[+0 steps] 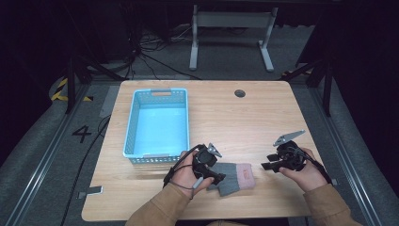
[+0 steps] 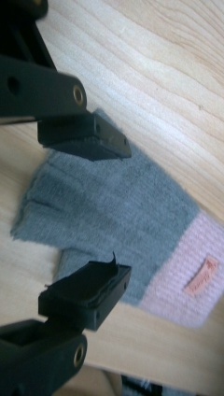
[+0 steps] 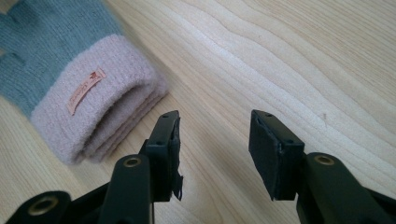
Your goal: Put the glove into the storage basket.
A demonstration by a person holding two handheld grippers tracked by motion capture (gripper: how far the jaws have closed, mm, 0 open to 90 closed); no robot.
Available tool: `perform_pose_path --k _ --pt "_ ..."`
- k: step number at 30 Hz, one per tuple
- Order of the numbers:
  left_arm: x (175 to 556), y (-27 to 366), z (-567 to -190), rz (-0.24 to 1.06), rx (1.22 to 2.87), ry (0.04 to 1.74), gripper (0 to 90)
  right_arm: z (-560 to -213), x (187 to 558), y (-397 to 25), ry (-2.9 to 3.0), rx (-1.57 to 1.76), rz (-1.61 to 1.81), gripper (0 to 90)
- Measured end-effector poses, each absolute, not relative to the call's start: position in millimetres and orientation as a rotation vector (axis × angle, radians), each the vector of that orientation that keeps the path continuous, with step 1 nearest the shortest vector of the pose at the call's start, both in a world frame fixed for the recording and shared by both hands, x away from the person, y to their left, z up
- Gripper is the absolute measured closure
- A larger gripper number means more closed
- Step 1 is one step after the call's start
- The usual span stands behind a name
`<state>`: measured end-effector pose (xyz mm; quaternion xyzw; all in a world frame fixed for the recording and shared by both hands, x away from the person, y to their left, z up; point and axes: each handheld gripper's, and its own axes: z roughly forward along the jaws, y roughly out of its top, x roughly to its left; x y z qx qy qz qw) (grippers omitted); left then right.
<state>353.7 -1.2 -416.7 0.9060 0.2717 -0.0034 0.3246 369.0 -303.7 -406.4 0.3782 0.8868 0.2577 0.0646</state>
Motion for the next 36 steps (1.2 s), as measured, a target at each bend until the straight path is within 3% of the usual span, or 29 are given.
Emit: perform_pose_path --k 27,33,36 --pt "353 -24 -441 0.026 2.46 0.668 26.5 -410 369 -304 2.702 1.137 0.778 52.4" --pt "348 -29 -446 0.066 2.491 0.601 16.9 -411 369 -303 2.711 1.129 0.774 52.0" --pt "348 -27 -448 0.069 2.479 0.585 16.6 -411 369 -303 2.723 1.131 0.79 51.9"
